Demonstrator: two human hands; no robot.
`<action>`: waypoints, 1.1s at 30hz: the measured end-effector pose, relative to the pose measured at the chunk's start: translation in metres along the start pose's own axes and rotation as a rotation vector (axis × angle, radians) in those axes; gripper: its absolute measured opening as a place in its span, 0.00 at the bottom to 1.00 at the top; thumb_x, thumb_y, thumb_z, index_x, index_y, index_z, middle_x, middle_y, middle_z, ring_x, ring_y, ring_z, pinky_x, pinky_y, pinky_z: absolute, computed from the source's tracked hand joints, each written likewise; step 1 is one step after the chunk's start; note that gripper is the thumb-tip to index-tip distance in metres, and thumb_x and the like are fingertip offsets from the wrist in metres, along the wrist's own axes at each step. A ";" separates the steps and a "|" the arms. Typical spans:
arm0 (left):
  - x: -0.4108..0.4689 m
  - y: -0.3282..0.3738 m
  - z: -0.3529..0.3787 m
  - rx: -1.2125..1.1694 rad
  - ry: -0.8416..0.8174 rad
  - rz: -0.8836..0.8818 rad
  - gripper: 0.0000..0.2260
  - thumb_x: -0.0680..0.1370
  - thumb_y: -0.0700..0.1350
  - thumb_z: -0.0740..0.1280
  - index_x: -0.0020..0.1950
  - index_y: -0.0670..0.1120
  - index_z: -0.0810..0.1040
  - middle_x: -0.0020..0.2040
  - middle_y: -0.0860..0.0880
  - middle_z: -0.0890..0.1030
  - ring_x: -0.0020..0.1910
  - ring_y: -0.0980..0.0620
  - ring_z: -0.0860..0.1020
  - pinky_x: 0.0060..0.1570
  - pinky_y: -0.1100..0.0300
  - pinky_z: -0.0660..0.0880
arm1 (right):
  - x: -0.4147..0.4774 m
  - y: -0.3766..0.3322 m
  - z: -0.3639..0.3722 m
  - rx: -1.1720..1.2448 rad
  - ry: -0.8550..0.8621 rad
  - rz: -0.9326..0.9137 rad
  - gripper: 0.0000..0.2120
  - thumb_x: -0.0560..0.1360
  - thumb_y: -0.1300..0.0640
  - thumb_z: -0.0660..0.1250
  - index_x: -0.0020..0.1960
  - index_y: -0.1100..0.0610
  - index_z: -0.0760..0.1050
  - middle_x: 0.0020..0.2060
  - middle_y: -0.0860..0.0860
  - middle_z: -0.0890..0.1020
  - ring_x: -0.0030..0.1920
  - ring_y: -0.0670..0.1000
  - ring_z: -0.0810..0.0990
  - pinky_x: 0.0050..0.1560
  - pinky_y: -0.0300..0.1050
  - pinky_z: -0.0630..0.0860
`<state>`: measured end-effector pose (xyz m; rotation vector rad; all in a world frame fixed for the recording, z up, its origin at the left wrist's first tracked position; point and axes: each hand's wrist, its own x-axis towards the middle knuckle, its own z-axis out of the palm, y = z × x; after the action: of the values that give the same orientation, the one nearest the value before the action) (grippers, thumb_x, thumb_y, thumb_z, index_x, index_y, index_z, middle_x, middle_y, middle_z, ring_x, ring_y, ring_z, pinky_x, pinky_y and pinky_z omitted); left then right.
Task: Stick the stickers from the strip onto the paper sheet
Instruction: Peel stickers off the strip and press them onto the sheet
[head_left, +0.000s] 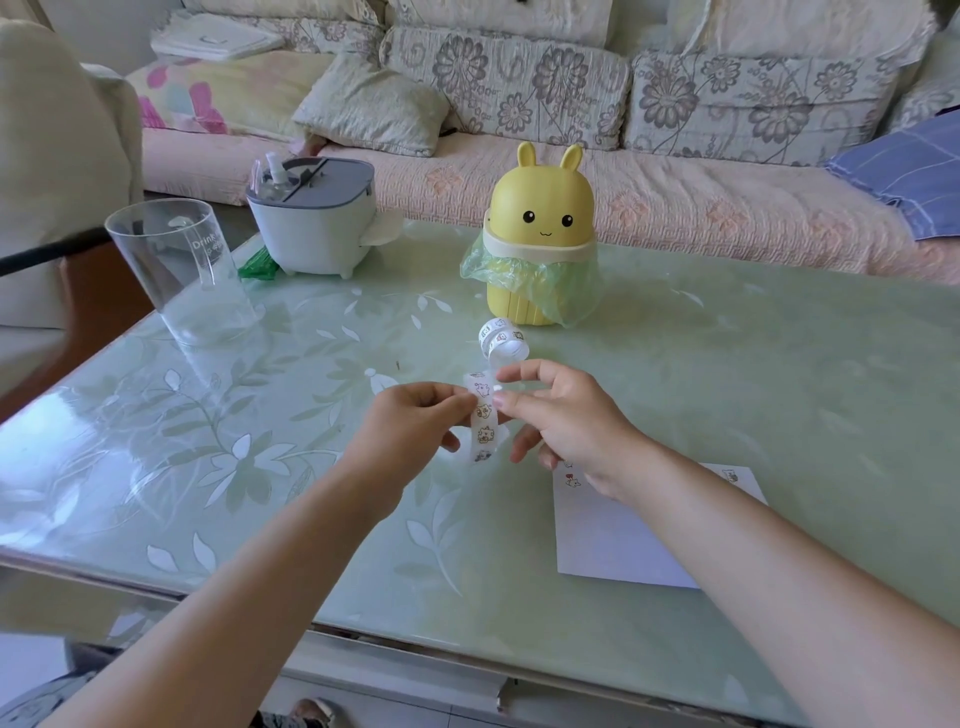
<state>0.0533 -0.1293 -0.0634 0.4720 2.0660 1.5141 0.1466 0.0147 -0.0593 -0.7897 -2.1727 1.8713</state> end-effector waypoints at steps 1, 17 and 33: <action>0.001 -0.001 0.000 -0.006 0.015 -0.002 0.06 0.79 0.47 0.68 0.46 0.49 0.84 0.40 0.54 0.86 0.31 0.56 0.76 0.32 0.66 0.69 | -0.001 0.000 0.001 -0.035 -0.034 -0.020 0.11 0.77 0.57 0.71 0.58 0.51 0.76 0.37 0.49 0.86 0.30 0.52 0.81 0.25 0.41 0.64; -0.001 0.001 0.002 0.110 -0.063 -0.026 0.09 0.79 0.48 0.66 0.46 0.45 0.83 0.38 0.52 0.86 0.31 0.54 0.78 0.33 0.62 0.68 | -0.002 0.001 -0.001 0.009 0.037 -0.035 0.08 0.76 0.56 0.73 0.53 0.54 0.78 0.37 0.50 0.85 0.30 0.53 0.79 0.26 0.41 0.64; -0.001 0.001 0.001 0.022 -0.061 -0.057 0.09 0.78 0.50 0.67 0.45 0.47 0.85 0.39 0.54 0.85 0.33 0.55 0.78 0.40 0.60 0.70 | -0.002 0.014 0.001 -0.339 0.148 -0.350 0.05 0.71 0.53 0.78 0.47 0.48 0.86 0.35 0.40 0.84 0.29 0.41 0.76 0.35 0.40 0.76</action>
<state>0.0550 -0.1286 -0.0630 0.4576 2.0337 1.4282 0.1519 0.0142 -0.0728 -0.5314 -2.3765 1.2608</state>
